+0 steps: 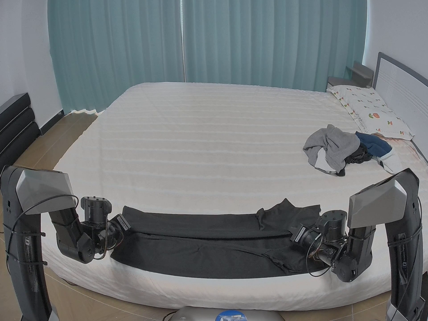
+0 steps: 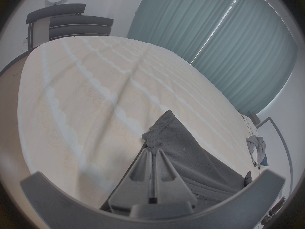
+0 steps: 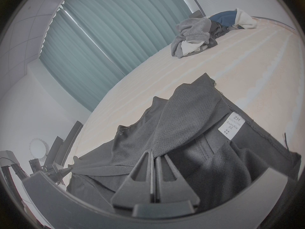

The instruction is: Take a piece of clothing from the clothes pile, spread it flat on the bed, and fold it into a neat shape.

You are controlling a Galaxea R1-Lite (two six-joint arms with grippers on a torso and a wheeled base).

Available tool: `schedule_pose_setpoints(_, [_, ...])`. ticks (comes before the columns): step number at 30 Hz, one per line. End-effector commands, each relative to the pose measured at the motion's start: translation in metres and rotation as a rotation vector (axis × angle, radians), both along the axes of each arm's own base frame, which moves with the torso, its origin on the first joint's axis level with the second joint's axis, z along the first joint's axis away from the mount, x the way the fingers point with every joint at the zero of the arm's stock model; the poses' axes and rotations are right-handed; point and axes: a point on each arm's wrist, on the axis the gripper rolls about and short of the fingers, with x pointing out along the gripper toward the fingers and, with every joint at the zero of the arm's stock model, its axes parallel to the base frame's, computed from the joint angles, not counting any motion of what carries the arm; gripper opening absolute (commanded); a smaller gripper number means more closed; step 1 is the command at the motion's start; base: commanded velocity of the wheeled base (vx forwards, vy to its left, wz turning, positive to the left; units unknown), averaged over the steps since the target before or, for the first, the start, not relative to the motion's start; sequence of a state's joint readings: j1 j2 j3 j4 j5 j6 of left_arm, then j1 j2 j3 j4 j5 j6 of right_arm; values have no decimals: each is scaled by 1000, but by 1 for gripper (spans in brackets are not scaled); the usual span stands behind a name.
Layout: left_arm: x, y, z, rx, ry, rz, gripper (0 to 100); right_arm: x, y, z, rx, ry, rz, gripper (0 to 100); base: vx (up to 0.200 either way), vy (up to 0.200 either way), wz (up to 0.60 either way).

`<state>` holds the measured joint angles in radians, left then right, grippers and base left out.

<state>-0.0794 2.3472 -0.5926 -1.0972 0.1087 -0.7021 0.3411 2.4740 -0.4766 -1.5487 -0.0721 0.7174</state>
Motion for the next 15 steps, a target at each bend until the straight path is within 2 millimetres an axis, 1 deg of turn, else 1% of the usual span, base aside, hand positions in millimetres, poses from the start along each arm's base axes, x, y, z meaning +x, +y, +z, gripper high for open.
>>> schedule_pose_setpoints(1, [-2, 1, -1, 11, 10, -1, 0, -2, 2, -4, -3, 11, 7, 0, 0, 0, 0])
schedule_pose_setpoints(2, [-5, 1, -2, 12, 21, -1, 0, -3, 2, -4, -3, 11, 7, 100, 0, 0, 0])
schedule_pose_setpoints(5, [-7, 1, -2, 10, 27, -1, 0, -3, 2, -4, -3, 9, 9, 100, 0, 0, 0])
schedule_pose_setpoints(6, [-8, 2, -2, 10, 27, -1, 100, -3, 2, -1, 1, 1, 6, 100, 0, 0, 0])
schedule_pose_setpoints(7, [-8, 2, -2, 10, 27, -1, 100, -3, 2, -1, 1, 1, 6, 100, 0, 0, 0])
schedule_pose_setpoints(8, [-11, 1, 0, 10, 32, -3, 100, -5, 1, 6, 11, -14, 5, 100, 0, 0, 0])
schedule_pose_setpoints(9, [-11, 1, 0, 10, 32, -3, 100, -5, 1, 6, 11, -14, 5, 100, 0, 0, 0])
schedule_pose_setpoints(11, [-14, 1, 7, 9, 18, -3, 100, -6, -1, 22, 27, -47, -2, 100, 0, 0, 0])
schedule_pose_setpoints(12, [-14, 2, 7, 9, 18, -3, 100, -6, -1, 23, 28, -49, -2, 100, 0, 0, 0])
schedule_pose_setpoints(14, [-15, 3, 18, 3, -11, 3, 100, -11, -7, 38, 34, -74, -16, 100, 0, 0, 0])
schedule_pose_setpoints(15, [-15, 3, 19, 3, -15, 3, 100, -11, -7, 39, 35, -76, -16, 100, 0, 0, 0])
